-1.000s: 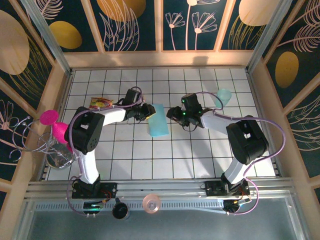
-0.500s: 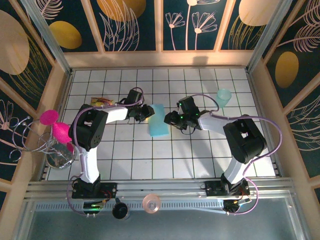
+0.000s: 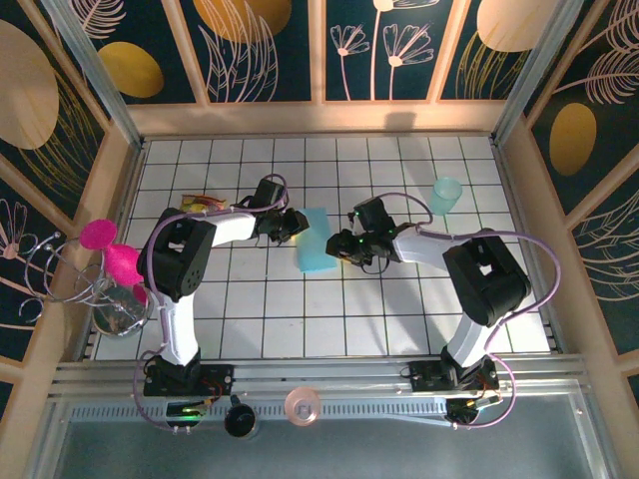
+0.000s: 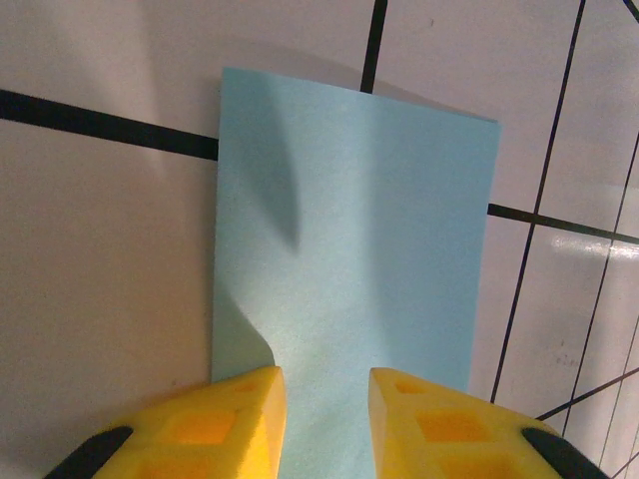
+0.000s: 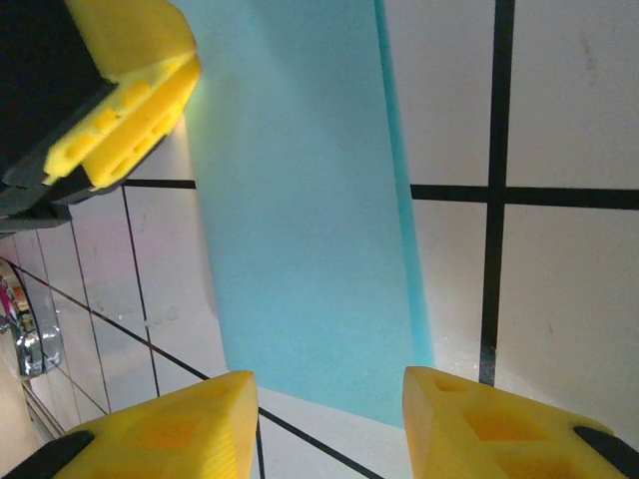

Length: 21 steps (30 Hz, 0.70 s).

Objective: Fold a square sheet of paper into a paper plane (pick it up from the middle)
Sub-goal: Fold the triangle a second time at the center of the table.

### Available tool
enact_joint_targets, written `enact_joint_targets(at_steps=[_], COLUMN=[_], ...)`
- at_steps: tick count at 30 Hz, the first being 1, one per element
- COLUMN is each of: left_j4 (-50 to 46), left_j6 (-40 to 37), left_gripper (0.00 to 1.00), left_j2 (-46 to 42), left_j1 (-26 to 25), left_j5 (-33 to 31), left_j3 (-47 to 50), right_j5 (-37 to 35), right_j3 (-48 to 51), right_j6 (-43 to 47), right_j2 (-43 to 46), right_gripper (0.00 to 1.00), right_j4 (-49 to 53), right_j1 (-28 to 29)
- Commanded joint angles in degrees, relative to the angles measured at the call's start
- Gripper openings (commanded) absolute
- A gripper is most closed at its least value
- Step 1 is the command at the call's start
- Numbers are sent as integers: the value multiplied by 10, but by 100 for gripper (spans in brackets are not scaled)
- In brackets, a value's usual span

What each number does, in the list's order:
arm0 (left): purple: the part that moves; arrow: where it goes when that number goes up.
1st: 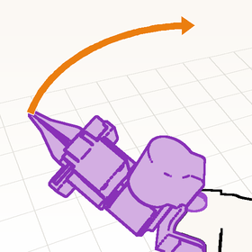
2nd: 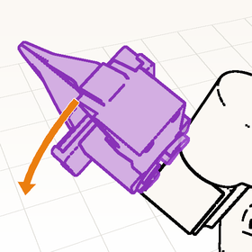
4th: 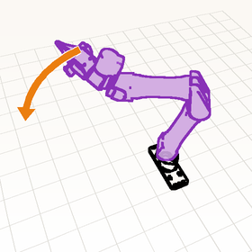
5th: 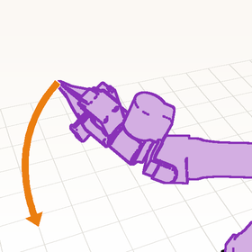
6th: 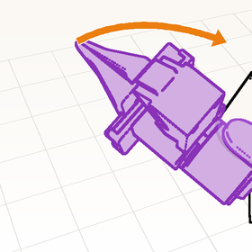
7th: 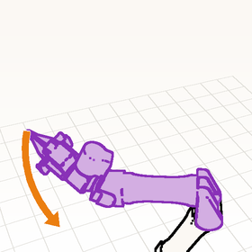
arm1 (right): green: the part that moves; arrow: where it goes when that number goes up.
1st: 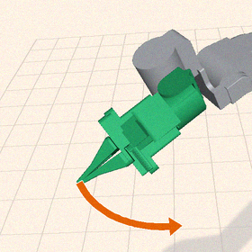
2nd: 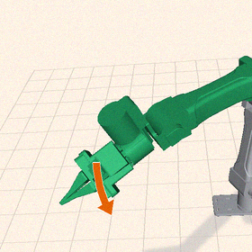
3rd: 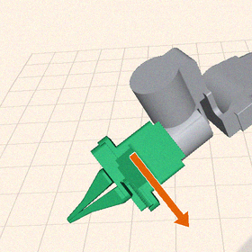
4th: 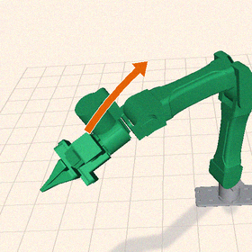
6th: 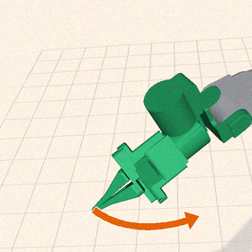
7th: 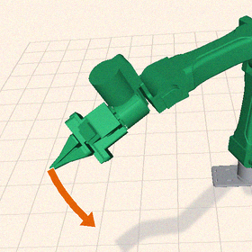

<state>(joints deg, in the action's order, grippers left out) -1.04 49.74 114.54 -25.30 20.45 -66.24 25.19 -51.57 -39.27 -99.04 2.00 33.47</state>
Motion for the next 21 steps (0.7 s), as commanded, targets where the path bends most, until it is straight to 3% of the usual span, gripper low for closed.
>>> enact_joint_targets(at_steps=[1,21], left_j4=[-47,-43], left_j6=[-7,-5], left_gripper=[29,28], left_j2=[18,16], left_j1=[-4,-3], left_j5=[-20,-15], left_j3=[0,1], right_j5=[0,39], right_j3=[9,7], right_j6=[11,-2], right_j2=[-16,-26], right_gripper=[43,38], right_j4=[19,-28], right_j1=[8,17])
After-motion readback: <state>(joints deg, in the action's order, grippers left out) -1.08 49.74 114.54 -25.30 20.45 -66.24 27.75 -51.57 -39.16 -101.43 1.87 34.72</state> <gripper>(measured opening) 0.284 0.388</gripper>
